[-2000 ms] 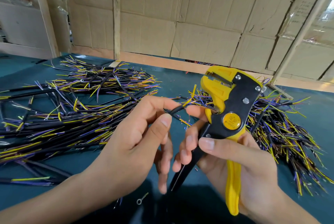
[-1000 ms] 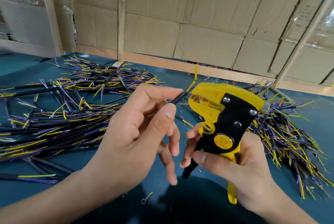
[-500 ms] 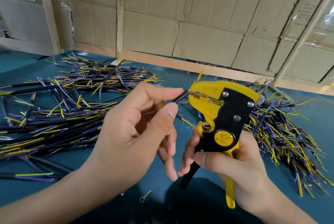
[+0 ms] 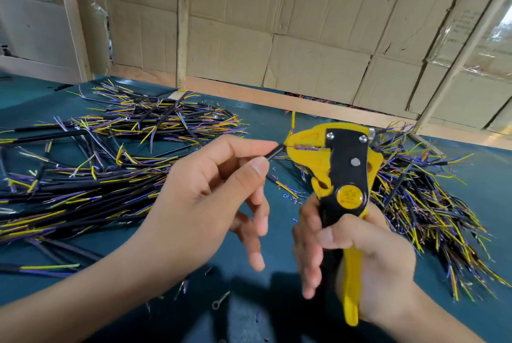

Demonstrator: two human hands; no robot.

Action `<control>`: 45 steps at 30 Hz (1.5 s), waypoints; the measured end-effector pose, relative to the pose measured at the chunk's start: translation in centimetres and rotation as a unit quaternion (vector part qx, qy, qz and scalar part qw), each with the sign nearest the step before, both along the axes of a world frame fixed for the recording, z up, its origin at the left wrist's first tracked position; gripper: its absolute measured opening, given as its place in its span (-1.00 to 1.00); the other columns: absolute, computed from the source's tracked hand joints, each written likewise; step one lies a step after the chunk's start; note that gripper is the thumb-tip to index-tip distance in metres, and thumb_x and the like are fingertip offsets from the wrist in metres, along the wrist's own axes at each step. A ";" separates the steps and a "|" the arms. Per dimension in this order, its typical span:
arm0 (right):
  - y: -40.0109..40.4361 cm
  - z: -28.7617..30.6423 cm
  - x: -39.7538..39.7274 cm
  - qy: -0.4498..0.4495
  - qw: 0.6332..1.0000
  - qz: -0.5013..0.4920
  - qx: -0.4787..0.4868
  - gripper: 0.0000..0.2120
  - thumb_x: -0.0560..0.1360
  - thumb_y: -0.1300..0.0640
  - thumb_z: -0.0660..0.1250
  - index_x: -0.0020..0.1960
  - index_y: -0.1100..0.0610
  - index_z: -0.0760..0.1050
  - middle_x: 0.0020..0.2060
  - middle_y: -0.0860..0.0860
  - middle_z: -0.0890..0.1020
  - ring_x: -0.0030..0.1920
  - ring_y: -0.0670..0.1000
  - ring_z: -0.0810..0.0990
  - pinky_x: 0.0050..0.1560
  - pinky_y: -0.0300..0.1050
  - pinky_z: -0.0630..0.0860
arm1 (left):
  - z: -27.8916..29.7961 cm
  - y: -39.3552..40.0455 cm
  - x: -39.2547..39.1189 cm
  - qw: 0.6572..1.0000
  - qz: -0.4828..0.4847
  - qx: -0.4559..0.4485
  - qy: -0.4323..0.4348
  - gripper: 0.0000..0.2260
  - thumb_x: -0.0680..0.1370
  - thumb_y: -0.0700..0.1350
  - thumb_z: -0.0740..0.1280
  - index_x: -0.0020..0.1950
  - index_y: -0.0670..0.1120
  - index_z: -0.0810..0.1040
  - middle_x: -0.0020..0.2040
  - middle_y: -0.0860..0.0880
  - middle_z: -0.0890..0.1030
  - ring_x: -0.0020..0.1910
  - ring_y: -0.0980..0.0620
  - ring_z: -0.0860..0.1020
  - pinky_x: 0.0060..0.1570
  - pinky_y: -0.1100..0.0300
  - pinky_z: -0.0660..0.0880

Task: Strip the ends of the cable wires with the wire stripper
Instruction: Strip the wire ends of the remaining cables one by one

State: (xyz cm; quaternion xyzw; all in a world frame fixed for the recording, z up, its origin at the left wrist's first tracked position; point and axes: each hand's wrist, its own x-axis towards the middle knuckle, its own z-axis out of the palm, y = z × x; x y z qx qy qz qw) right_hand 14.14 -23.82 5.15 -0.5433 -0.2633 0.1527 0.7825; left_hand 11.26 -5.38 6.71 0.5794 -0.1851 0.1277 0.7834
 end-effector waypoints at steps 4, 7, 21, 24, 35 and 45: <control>0.8 0.4 0.9 0.027 0.995 -0.023 0.094 -0.53 0.19 0.01 0.66 -0.10 0.29 0.60 -0.33 0.26 0.52 -0.33 0.24 0.56 -0.25 0.25 0.59 | 0.2 0.6 0.4 1.000 0.017 -0.001 0.003 -0.79 0.53 -0.16 0.32 0.14 -0.13 0.58 -0.33 -0.12 0.51 -0.44 -0.11 0.55 -0.56 0.08 0.49; 0.6 0.8 1.4 0.031 0.996 -0.063 0.062 -0.41 0.19 -0.09 0.69 0.03 0.28 0.65 -0.33 0.22 0.52 -0.34 0.21 0.56 -0.25 0.21 0.62 | -0.1 0.5 0.5 0.992 0.034 0.118 -0.005 -0.76 0.52 -0.10 0.36 0.18 0.03 0.50 -0.28 -0.07 0.64 -0.51 -0.02 0.51 -0.58 0.25 0.39; -4.2 4.4 4.1 0.032 0.921 -0.373 0.107 -0.91 0.56 0.18 0.39 -0.03 0.19 0.50 -0.30 0.04 0.63 -0.34 0.04 0.63 -0.18 0.00 0.69 | -0.6 8.2 4.9 0.629 0.292 0.719 0.033 -0.51 0.60 0.28 0.08 0.45 0.07 0.30 0.25 0.02 0.48 0.29 -0.09 0.37 0.31 -0.05 0.35; -6.1 5.1 4.8 0.075 0.910 -0.401 0.072 -0.90 0.54 0.21 0.42 0.01 0.19 0.53 -0.09 0.08 0.67 -0.22 0.03 0.66 -0.12 -0.02 0.70 | -0.8 9.2 5.5 0.612 0.251 0.740 0.123 -0.53 0.56 0.30 0.17 0.39 0.11 0.40 0.24 -0.02 0.43 0.31 -0.11 0.35 0.30 -0.06 0.37; -3.5 3.6 3.3 -0.013 0.922 -0.379 0.083 -0.92 0.59 0.31 0.29 0.01 0.16 0.50 -0.33 0.04 0.47 -0.36 0.09 0.58 -0.18 0.07 0.67 | -2.0 8.7 5.7 0.636 0.314 0.705 -0.004 -0.62 0.56 0.26 0.24 0.34 0.18 0.39 0.15 0.03 0.39 0.18 -0.08 0.32 0.15 -0.07 0.28; 1.2 0.0 0.5 0.047 0.979 -0.198 0.002 -0.76 0.43 0.37 0.41 0.10 0.30 0.59 -0.40 0.16 0.51 -0.39 0.23 0.55 -0.30 0.15 0.61 | -2.4 6.0 5.2 0.499 0.294 0.809 -0.100 -0.68 0.61 0.22 0.11 0.07 0.08 0.55 0.01 0.09 0.49 0.14 -0.01 0.42 0.09 -0.02 0.23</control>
